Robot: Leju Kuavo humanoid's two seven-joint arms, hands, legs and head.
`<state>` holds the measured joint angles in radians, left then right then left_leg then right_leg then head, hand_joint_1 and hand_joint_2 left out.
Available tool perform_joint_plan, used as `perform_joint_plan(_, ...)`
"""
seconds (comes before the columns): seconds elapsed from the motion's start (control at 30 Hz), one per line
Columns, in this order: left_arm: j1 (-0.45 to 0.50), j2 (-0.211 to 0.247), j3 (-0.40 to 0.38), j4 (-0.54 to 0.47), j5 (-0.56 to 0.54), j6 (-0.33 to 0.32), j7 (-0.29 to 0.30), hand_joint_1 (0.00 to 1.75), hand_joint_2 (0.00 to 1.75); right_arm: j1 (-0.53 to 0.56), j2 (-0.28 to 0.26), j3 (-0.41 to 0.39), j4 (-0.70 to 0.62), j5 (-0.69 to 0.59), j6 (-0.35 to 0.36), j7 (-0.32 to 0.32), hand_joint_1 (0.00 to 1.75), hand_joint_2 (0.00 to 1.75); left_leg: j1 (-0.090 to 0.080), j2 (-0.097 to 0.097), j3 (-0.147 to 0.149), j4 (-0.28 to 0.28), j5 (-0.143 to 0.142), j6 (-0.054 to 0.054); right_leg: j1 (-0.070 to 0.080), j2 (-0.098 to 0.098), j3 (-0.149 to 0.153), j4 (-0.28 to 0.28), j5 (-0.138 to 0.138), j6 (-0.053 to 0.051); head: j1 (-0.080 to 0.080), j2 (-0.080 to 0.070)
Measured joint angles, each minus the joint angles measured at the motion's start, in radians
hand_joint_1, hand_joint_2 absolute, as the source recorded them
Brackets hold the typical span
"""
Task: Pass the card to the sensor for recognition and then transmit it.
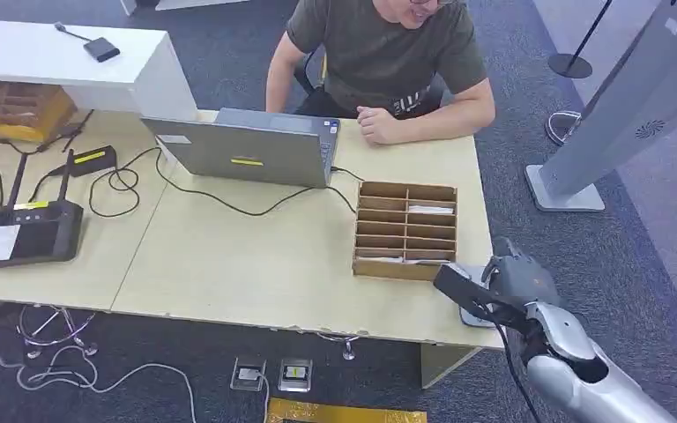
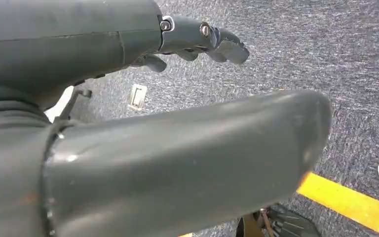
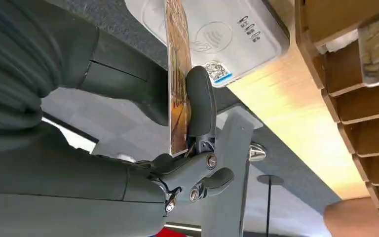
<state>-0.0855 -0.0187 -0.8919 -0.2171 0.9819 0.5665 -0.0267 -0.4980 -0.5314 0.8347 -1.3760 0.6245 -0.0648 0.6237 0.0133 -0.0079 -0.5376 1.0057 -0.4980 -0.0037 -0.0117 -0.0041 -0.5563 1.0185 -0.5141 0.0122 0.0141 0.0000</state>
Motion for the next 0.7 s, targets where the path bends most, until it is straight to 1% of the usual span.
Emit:
perform_joint_plan(0.4,-0.002,0.002,-0.026,0.000,-0.006,0.003,0.010,0.00,0.00,0.000,0.046,0.013,0.009,0.042,0.019,-0.010,1.75,1.75,0.000,0.000,0.000,0.000,0.000,0.000,0.000,0.000,0.000,0.000,0.000,0.000,0.000,0.000)
perform_joint_plan(0.7,-0.002,0.007,-0.042,0.000,0.011,0.010,0.010,0.00,0.00,0.000,0.061,0.013,0.026,0.051,0.022,-0.013,1.75,1.75,0.000,0.000,0.000,0.000,0.000,0.000,0.000,0.000,0.000,0.000,0.000,0.000,0.000,0.000)
